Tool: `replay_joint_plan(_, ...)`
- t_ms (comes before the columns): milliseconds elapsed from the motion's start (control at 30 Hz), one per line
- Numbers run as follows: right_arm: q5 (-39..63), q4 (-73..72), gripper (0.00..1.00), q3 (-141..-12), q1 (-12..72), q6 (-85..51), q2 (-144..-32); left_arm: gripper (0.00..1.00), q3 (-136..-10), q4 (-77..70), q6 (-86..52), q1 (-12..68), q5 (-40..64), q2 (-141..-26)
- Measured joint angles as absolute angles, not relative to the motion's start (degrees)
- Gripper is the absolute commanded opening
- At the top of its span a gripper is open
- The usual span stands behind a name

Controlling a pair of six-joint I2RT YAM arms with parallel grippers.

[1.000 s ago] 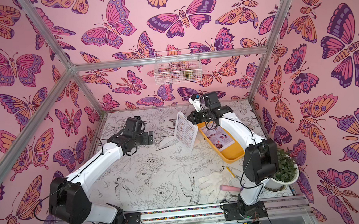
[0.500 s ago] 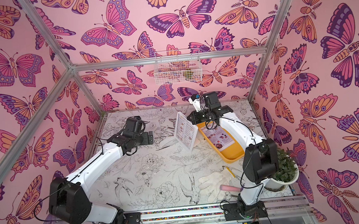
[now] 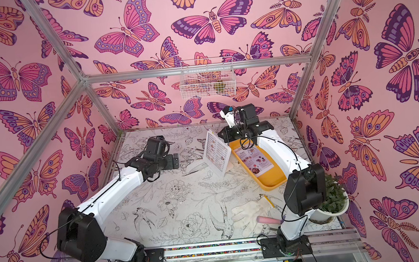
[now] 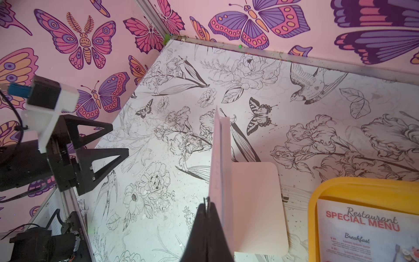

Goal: Replace the menus in the menu holders
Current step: Take out the menu from the menu holder.

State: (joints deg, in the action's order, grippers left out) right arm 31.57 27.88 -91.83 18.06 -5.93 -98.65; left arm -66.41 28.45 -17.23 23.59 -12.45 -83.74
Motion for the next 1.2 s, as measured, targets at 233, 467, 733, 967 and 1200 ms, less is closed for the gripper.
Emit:
replay_joint_plan(233,31.9,27.8,0.00,-92.1,18.1,-6.5,-95.1,1.00,-66.5,28.6,-17.2,23.4,-13.5,-83.7)
replay_joint_plan(467,33.0,27.6,0.00,-98.4,18.0,-7.4,-85.1,1.00,-66.7,28.9,-17.1,20.5,-14.2,-83.5)
replay_joint_plan(733,37.5,21.8,0.00,-95.2,26.3,-9.6,-76.4,1.00,-69.2,31.9,-17.6,14.0,-16.8,-82.2)
replay_joint_plan(967,38.6,18.7,0.00,-87.2,49.7,-11.8,-86.1,1.00,-72.3,35.5,-18.8,6.6,-20.7,-82.1)
replay_joint_plan(1200,40.6,18.6,0.00,-87.3,59.6,-12.0,-95.5,1.00,-72.3,37.6,-19.2,2.6,-21.5,-80.9)
